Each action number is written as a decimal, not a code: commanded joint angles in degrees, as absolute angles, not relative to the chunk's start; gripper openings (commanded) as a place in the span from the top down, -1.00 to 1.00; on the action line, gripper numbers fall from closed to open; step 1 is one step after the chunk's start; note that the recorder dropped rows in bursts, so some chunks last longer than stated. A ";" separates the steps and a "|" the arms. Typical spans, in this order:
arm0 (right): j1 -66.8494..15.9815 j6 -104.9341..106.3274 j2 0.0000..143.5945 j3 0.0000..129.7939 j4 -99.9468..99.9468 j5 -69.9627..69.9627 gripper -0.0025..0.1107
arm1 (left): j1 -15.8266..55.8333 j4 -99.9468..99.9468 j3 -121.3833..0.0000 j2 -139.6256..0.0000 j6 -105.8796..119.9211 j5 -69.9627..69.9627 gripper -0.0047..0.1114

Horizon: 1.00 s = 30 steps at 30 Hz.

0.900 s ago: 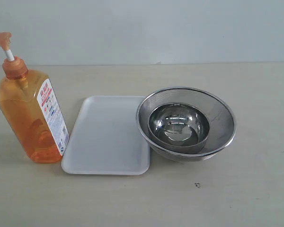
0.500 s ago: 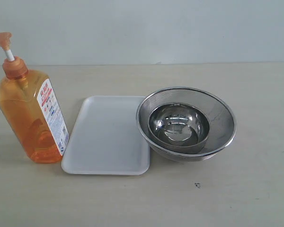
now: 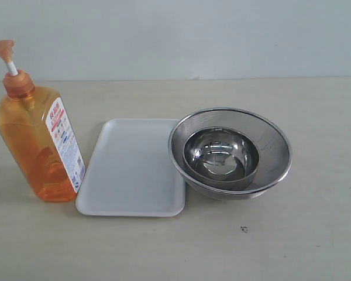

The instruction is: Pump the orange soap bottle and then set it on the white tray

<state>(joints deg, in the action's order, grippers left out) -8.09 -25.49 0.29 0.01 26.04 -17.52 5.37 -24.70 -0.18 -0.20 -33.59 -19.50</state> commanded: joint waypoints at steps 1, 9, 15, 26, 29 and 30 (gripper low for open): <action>-7.93 -25.61 0.00 0.00 26.32 -11.86 -0.83 | 5.17 -24.93 0.00 0.00 -33.35 -19.27 0.84; -7.93 -25.61 0.00 0.00 26.32 -11.91 -0.83 | 5.17 -24.93 0.00 0.00 -33.35 -19.27 0.84; -7.93 -24.24 0.00 0.00 26.89 -11.89 -0.83 | 5.17 -24.93 0.00 0.00 -33.35 -19.27 0.84; -7.93 -22.00 0.00 0.00 30.89 -11.35 -0.83 | 5.17 -24.93 0.00 0.00 -33.35 -19.27 0.84; -7.93 -22.00 0.00 0.00 30.89 -10.67 -0.83 | 5.17 -24.93 0.00 0.00 -33.35 -19.27 0.84; -7.93 -22.40 0.00 0.00 30.49 -9.75 -0.83 | 5.17 -24.93 0.00 0.00 -33.35 -19.27 0.84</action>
<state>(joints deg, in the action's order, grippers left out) -8.09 -22.57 0.29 -0.09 30.22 -11.72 5.37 -24.70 -0.18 -0.20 -33.59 -19.50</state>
